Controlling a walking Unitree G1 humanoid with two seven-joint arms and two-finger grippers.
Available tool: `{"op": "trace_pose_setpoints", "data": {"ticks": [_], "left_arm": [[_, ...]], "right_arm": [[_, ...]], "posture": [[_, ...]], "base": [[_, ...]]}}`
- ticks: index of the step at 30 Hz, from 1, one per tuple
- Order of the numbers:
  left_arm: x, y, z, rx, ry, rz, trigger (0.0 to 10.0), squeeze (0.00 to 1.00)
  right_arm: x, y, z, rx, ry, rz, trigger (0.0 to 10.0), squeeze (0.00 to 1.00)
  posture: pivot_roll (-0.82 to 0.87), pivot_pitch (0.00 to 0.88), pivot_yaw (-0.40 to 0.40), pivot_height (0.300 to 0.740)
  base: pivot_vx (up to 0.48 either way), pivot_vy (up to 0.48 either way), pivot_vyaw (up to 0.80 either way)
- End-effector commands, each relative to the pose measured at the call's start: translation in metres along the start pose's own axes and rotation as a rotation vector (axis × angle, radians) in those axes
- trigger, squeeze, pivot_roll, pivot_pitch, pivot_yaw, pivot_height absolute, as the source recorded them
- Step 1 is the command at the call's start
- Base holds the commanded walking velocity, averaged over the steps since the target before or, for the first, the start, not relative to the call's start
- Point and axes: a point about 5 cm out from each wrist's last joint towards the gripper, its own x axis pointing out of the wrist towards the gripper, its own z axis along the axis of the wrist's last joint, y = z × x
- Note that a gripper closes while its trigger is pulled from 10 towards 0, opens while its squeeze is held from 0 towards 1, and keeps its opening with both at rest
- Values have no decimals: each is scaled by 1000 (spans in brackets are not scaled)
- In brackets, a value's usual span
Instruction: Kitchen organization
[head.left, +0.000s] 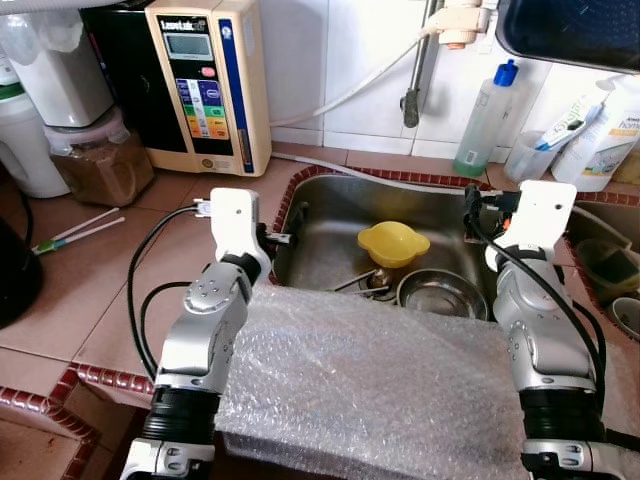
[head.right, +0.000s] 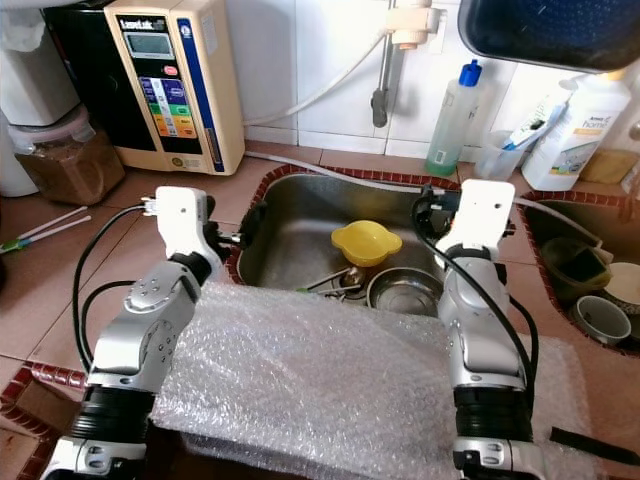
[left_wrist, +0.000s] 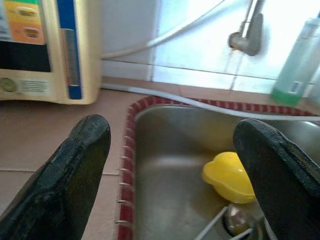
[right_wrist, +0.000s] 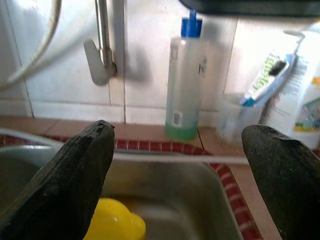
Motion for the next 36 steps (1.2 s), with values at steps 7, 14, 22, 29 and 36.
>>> {"op": "trace_pose_setpoints", "data": {"ticks": [7,14,22,29,36], "left_arm": [[1,-1,0,1,10,3,10000,0],[0,0,-1,4,14,7,10000,0],[0,6,-2,-15,32,80,10000,0],[0,7,2,-4,24,71,10000,0],[3,9,6,22,27,71,10000,0]], "right_arm": [[4,-3,-1,-1,3,-8,10000,0],[3,-4,-3,4,12,-13,10000,0],[4,-4,-4,7,21,-14,10000,0],[5,-3,-6,24,28,-20,10000,0],[4,2,-4,53,21,-11,10000,0]], "posture": [[-70,3,27,740],[-72,9,26,740],[-69,13,26,740],[-60,7,37,740],[-64,6,47,740]], "base": [[0,-296,0],[0,-142,0],[0,0,0],[0,0,0],[0,0,0]]}}
